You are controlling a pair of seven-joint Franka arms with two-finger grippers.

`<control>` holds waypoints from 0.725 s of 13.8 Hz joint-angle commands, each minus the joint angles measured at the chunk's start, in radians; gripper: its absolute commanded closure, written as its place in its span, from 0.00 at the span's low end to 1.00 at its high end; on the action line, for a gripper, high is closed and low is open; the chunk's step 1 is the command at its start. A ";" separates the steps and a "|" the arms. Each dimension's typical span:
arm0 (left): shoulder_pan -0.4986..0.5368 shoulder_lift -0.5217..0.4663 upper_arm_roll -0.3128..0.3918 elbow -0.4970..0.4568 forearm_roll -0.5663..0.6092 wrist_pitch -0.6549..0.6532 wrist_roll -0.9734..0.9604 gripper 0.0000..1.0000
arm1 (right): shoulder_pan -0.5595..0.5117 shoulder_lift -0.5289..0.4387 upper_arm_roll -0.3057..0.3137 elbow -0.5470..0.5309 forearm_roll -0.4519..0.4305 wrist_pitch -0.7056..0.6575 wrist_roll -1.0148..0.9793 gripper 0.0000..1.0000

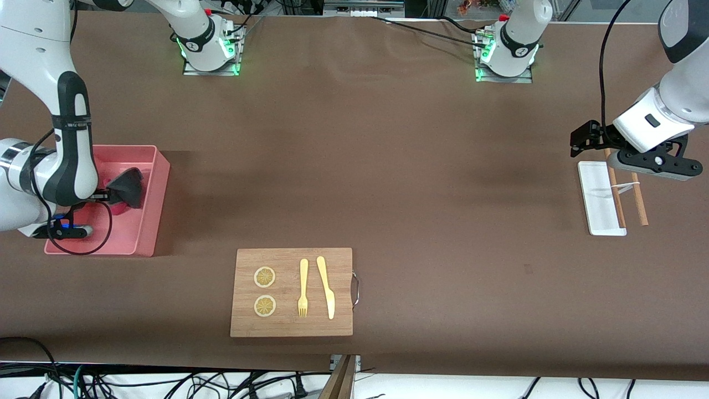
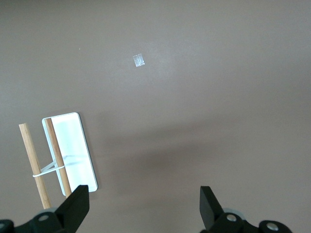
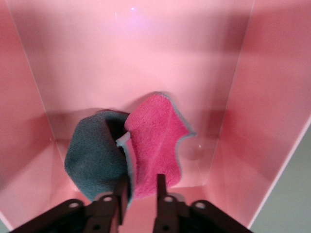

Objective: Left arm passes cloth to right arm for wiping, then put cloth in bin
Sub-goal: 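Open the right gripper to drop the cloth in the bin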

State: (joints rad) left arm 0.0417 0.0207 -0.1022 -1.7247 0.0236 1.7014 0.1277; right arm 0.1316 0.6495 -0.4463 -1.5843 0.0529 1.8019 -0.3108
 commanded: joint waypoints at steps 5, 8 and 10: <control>0.003 -0.002 0.001 0.005 -0.017 -0.014 0.003 0.00 | -0.001 -0.191 0.012 0.150 0.042 -0.258 0.047 0.00; 0.003 -0.002 0.001 0.005 -0.017 -0.014 0.001 0.00 | -0.001 -0.322 0.098 0.168 0.041 -0.340 0.163 0.00; 0.003 -0.002 0.001 0.007 -0.017 -0.014 0.001 0.00 | -0.001 -0.404 0.173 0.162 0.016 -0.342 0.170 0.00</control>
State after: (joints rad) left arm 0.0419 0.0208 -0.1019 -1.7248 0.0236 1.7013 0.1277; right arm 0.1360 0.3288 -0.3396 -1.3986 0.0838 1.4718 -0.1732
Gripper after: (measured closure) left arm 0.000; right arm 0.000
